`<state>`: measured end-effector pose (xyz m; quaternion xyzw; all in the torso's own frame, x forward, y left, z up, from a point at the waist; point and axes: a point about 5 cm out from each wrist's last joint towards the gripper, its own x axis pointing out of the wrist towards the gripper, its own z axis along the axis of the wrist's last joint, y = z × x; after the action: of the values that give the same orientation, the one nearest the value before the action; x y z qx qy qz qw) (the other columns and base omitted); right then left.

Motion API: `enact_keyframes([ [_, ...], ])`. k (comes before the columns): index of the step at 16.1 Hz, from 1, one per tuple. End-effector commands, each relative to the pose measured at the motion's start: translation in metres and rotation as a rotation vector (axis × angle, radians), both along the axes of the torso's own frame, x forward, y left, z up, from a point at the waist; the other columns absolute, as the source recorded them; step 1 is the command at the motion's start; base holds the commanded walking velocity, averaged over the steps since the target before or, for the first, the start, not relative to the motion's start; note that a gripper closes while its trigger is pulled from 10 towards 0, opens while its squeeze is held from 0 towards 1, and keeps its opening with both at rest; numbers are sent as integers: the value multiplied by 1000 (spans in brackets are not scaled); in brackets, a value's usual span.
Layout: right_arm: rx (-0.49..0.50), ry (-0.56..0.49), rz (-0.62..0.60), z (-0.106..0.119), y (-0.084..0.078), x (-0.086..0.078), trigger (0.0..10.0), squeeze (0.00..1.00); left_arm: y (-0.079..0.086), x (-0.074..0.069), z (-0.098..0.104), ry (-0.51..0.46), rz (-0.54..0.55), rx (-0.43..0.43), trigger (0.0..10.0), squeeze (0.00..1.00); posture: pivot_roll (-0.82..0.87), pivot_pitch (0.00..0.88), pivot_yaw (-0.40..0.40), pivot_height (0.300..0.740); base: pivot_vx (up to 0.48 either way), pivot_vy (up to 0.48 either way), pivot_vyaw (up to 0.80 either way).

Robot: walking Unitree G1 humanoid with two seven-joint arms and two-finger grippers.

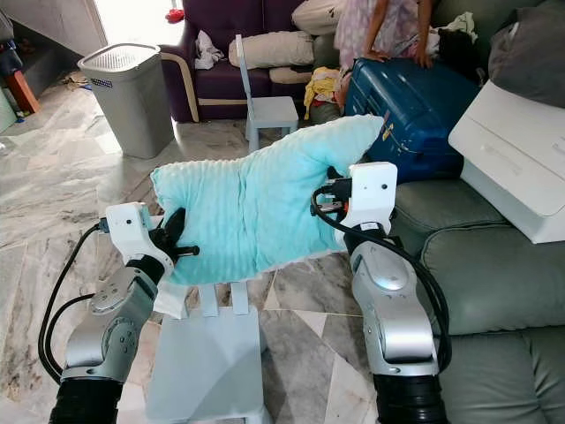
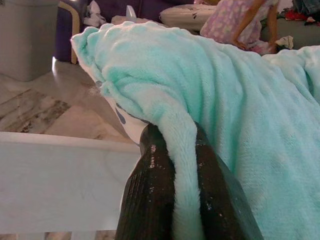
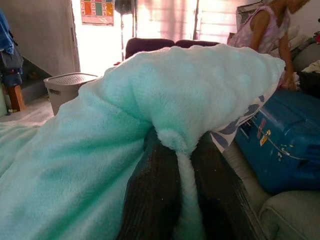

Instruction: Move the pillow to the sofa

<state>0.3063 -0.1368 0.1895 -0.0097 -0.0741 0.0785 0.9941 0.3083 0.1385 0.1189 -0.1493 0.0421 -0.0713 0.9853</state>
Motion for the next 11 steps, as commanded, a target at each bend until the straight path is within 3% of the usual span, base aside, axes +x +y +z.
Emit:
enact_keyframes([
  [1,6,-30,2,7,1,-2,10000,0,-1,1,6,-22,-5,10,10000,0,-221,0,19,740,-281,0,0],
  [11,11,-29,-4,7,1,-2,10000,0,-1,1,6,-20,-7,17,10000,0,-222,0,23,740,-323,0,0],
])
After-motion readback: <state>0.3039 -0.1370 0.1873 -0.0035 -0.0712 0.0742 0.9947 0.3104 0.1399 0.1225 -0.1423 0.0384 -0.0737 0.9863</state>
